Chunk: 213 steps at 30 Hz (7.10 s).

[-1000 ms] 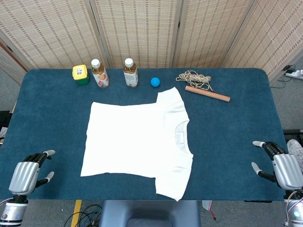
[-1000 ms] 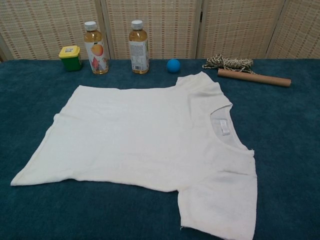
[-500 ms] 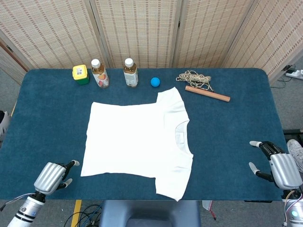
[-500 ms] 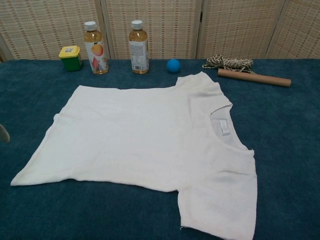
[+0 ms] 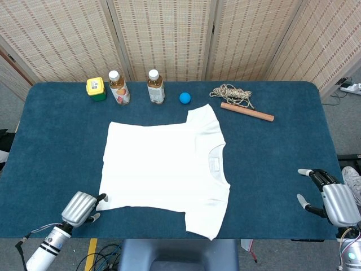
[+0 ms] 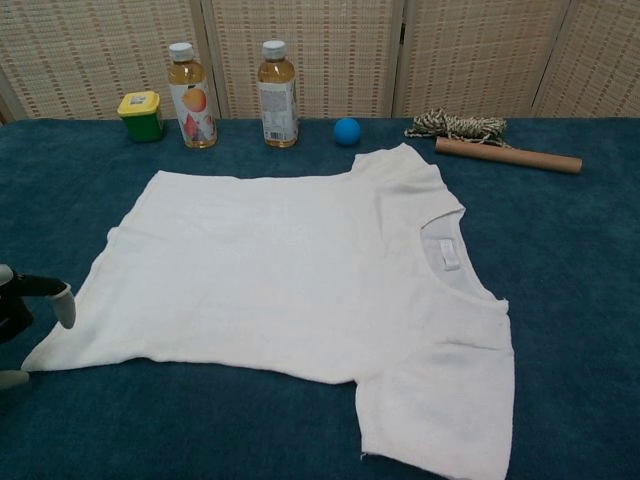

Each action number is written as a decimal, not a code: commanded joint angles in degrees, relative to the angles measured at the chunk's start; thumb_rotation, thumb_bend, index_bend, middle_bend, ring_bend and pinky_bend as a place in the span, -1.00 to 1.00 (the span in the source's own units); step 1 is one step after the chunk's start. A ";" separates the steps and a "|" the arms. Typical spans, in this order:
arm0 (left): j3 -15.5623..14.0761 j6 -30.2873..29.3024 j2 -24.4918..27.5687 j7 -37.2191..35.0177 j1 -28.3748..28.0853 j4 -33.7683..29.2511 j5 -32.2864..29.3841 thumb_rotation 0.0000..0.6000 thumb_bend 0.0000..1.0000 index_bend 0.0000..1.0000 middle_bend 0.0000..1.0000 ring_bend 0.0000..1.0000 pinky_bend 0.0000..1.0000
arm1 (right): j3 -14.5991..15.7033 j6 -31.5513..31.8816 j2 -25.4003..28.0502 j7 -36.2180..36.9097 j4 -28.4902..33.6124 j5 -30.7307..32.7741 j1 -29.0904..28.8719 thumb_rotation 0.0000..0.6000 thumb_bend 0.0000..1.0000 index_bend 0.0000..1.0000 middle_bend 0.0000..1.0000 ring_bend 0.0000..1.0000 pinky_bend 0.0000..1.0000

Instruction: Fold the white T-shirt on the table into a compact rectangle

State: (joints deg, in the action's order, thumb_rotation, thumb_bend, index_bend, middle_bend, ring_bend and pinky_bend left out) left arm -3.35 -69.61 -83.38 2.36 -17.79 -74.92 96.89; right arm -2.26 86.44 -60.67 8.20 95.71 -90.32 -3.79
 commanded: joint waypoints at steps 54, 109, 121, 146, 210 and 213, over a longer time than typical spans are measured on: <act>0.92 0.16 -5.54 1.78 -2.36 1.79 -6.41 1.00 0.13 0.28 0.91 0.82 1.00 | 1.91 -2.88 -6.80 -4.06 -6.69 -10.83 -5.22 1.00 -0.36 -0.52 0.14 0.15 0.29; 0.75 1.13 -4.34 2.38 -1.52 -1.15 -9.81 1.00 0.13 0.24 0.91 0.82 1.00 | 6.27 -19.33 -32.64 -7.02 -29.15 -9.11 -19.32 1.00 -0.58 -0.06 0.78 0.77 0.87; 0.90 1.18 -4.54 2.18 -1.53 -0.79 -9.95 1.00 0.13 0.24 0.91 0.82 1.00 | 5.63 -19.98 -34.89 -6.77 -30.63 -7.87 -21.04 1.00 -0.39 -0.06 0.78 0.77 0.87; -0.15 0.78 -1.34 -7.52 -1.59 -4.38 -7.91 1.00 0.13 0.24 0.91 0.82 1.00 | 6.90 -17.64 -32.83 -3.67 -27.83 -6.46 -20.62 1.00 0.15 0.42 0.86 0.82 0.87; -7.47 -4.31 19.34 -14.39 1.77 -21.08 5.23 1.00 0.13 0.28 0.91 0.82 1.00 | 14.82 -5.95 -6.36 -2.24 1.15 -16.23 -8.64 1.00 0.30 0.72 0.97 0.88 0.89; -4.98 -1.17 18.47 -12.62 -0.55 -20.86 2.87 1.00 0.13 0.28 0.91 0.82 1.00 | 13.23 -7.26 -7.68 -3.96 1.23 -13.98 -8.76 1.00 0.30 0.72 0.97 0.88 0.89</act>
State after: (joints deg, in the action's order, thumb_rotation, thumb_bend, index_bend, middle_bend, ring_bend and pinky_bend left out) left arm -10.08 -72.76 -64.14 -11.36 -16.63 -95.81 101.50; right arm 11.80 79.96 -67.56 5.17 96.85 -105.38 -12.43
